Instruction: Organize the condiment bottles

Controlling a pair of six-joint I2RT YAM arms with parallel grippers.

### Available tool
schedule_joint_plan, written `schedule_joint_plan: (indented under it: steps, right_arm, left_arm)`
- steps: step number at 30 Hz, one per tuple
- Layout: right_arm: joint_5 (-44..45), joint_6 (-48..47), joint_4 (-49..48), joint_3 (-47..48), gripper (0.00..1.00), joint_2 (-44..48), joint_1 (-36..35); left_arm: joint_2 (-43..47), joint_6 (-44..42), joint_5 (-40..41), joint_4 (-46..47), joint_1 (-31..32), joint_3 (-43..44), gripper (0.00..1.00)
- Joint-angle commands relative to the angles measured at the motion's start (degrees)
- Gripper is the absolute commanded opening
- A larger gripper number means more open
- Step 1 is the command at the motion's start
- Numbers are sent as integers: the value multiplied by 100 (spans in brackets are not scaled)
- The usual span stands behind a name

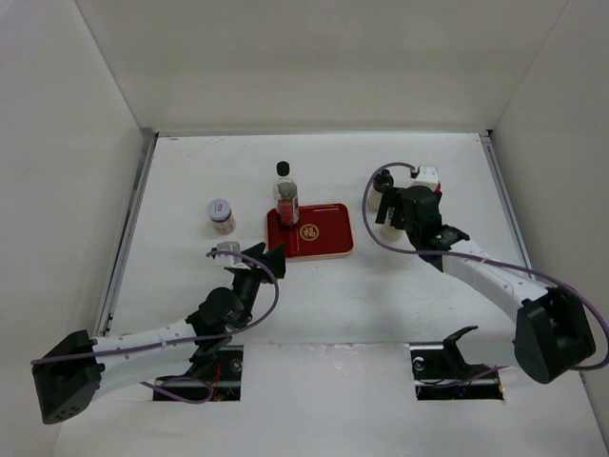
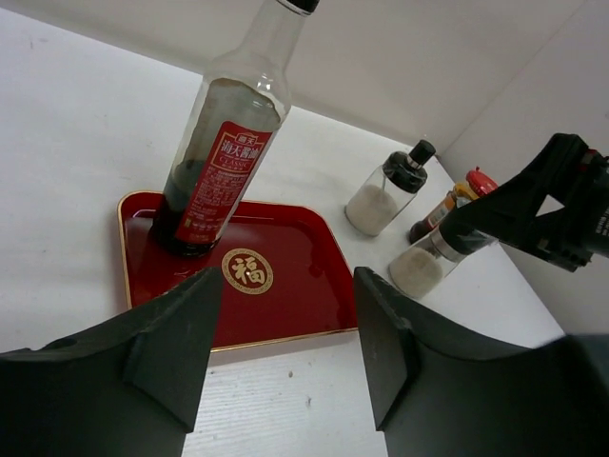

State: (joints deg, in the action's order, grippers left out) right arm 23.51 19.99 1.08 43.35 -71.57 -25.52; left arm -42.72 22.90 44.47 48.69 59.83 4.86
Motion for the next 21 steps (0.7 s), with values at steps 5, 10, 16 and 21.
schedule_joint_plan:
  steps: [5, 10, 16, 21]
  right_arm:
    - [118, -171, -319, 692, 98, -717, 78]
    - [408, -197, -345, 815, 65, -990, 43]
    - [725, -442, -608, 876, 50, -421, -413]
    - [568, -505, -846, 1359, 49, -401, -1081]
  left_arm:
    - [-500, 84, -149, 1450, -73, -249, 63]
    - [-343, 92, -44, 1398, -117, -319, 66]
    - [-219, 92, 27, 1389, -213, -363, 67]
    - [-298, 101, 80, 1407, -240, -363, 73]
